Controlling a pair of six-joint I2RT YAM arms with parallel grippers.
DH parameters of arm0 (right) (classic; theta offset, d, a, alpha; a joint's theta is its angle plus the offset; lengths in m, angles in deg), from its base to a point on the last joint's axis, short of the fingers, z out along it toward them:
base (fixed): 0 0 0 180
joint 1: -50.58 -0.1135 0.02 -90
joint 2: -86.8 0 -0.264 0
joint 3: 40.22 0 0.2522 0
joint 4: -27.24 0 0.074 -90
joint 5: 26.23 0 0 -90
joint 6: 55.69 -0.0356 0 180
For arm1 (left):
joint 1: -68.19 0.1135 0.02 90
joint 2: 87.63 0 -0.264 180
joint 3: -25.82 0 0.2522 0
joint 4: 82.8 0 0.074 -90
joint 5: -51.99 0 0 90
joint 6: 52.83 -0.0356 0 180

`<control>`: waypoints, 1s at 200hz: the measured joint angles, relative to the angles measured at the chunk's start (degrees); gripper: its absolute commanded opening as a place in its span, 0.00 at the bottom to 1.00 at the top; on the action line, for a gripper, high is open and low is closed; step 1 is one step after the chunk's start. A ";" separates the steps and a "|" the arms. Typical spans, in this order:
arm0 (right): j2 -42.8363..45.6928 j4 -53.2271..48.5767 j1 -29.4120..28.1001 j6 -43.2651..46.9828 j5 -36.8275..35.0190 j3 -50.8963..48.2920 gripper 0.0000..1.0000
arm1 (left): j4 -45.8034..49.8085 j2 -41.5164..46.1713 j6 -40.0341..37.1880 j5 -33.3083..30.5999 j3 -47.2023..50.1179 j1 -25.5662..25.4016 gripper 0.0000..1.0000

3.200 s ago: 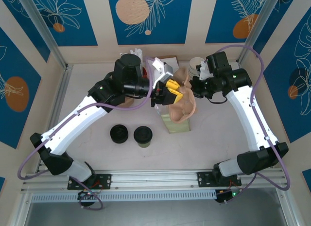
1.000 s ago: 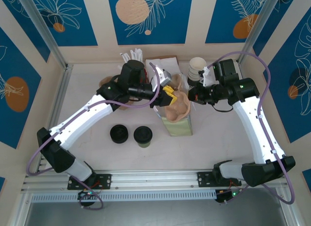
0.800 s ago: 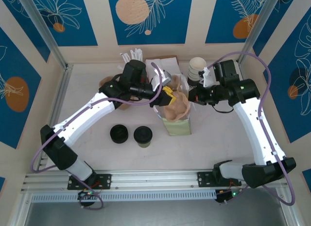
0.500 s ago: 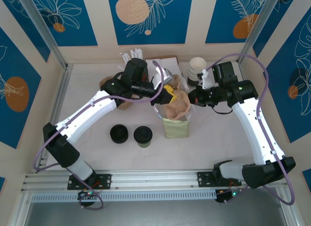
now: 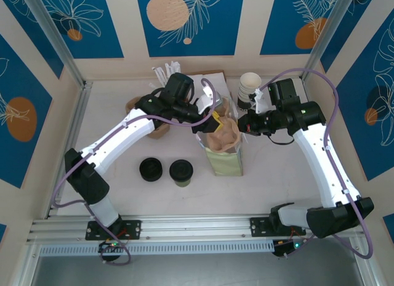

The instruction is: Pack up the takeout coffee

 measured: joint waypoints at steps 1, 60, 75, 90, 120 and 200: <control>-0.02 0.00 0.00 0.00 -0.02 0.00 0.02 | 0.02 -0.02 0.00 0.00 0.00 0.00 0.27; -2.27 -0.85 0.13 0.48 -0.50 0.00 0.05 | 4.04 -3.15 -3.08 -0.04 -3.08 0.50 0.27; -2.43 -1.11 0.13 0.50 -0.92 0.00 0.06 | 4.92 -4.00 -4.00 -0.04 -3.56 0.50 0.27; -2.45 -1.33 0.13 0.57 -1.25 0.02 0.09 | 6.19 -4.85 -4.61 -0.07 -4.39 0.50 0.27; -3.48 -1.79 0.13 0.70 -2.62 0.63 0.17 | 7.39 -6.21 -5.35 0.13 -6.14 0.55 0.27; -6.91 -4.13 0.13 0.63 -9.55 4.24 0.19 | 7.91 -6.86 -5.35 0.55 -8.35 0.66 0.27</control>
